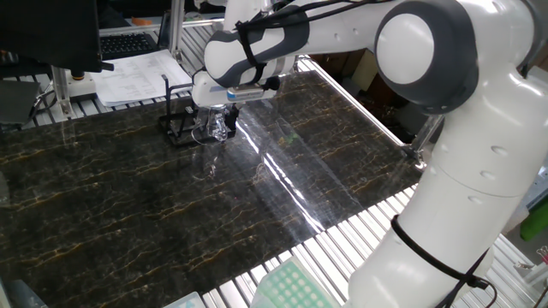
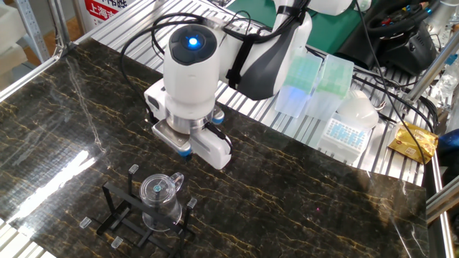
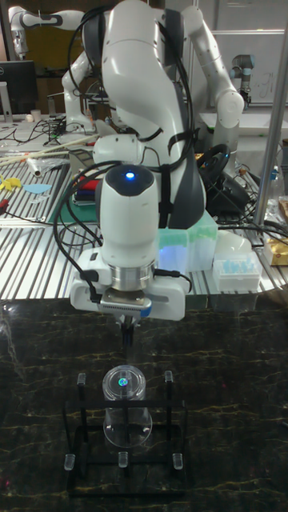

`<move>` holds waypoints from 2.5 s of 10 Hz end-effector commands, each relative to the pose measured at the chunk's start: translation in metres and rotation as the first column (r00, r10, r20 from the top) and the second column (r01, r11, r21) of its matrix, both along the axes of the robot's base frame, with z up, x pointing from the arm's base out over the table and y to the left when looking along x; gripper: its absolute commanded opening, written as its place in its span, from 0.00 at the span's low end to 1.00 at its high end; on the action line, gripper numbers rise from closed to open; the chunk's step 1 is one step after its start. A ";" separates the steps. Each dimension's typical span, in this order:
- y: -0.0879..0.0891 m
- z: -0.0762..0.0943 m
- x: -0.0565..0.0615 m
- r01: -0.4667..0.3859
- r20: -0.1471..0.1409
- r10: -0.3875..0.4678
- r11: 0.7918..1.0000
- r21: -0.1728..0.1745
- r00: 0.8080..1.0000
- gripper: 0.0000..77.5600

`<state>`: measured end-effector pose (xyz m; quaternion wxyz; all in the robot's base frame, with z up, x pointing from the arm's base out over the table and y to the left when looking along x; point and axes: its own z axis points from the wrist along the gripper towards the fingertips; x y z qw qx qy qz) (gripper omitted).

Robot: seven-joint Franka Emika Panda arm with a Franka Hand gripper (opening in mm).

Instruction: Take the cup off the cup rack

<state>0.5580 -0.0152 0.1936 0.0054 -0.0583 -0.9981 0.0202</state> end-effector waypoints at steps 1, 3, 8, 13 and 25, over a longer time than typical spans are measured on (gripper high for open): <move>-0.003 0.004 0.009 -0.043 0.019 0.043 0.999 0.006 0.999 0.00; -0.003 -0.001 0.016 -0.066 0.038 0.065 0.998 0.016 0.997 0.00; 0.001 -0.012 0.028 -0.084 0.044 0.083 0.996 0.016 0.996 0.00; 0.002 -0.010 0.032 -0.088 0.039 0.087 0.996 0.016 0.995 0.00; 0.001 -0.009 0.035 -0.089 0.038 0.088 0.996 0.016 0.995 1.00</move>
